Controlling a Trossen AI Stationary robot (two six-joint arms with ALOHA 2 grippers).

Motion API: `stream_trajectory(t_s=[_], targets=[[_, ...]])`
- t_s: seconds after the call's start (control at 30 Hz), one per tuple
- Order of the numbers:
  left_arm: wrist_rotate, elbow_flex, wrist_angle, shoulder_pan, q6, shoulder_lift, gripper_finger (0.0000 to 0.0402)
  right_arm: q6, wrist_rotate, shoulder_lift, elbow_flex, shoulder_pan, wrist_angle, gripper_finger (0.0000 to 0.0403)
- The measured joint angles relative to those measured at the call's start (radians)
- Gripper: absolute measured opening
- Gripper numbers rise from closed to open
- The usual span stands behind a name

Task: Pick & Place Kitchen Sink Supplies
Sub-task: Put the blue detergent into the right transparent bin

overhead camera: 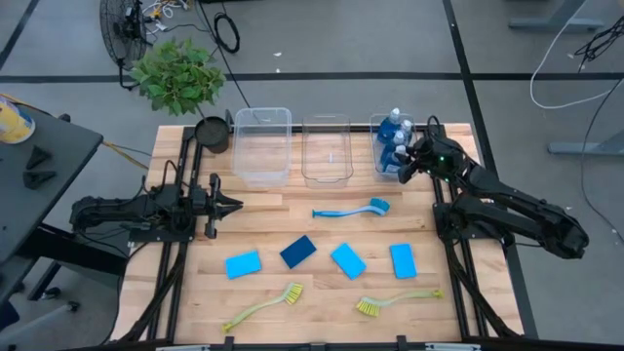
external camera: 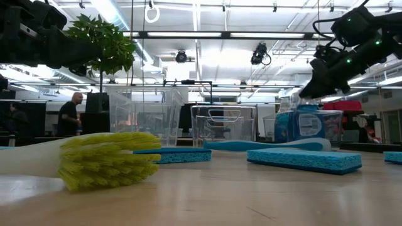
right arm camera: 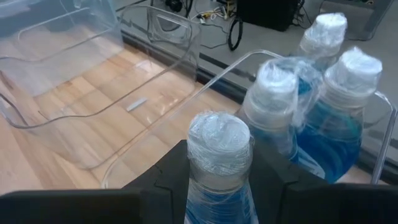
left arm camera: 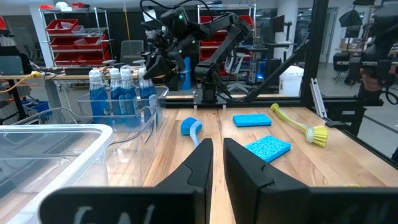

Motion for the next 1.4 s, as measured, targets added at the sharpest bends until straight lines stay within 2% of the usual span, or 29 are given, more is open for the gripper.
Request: stream_trajectory(t_s=[0.73, 1.17, 1.4], targets=[[0.000, 0.000, 0.000, 0.000, 0.000, 0.000, 0.0044, -0.083, 0.029, 0.002, -0.004, 0.001, 0.046, 0.0126], [0.000, 0.000, 0.000, 0.000, 0.000, 0.000, 0.0044, -0.102, 0.029, 0.054, -0.004, 0.001, 0.066, 0.0126], [0.000, 0.000, 0.000, 0.000, 0.000, 0.000, 0.0044, -0.064, 0.031, 0.054, -0.004, 0.000, 0.065, 0.0160]])
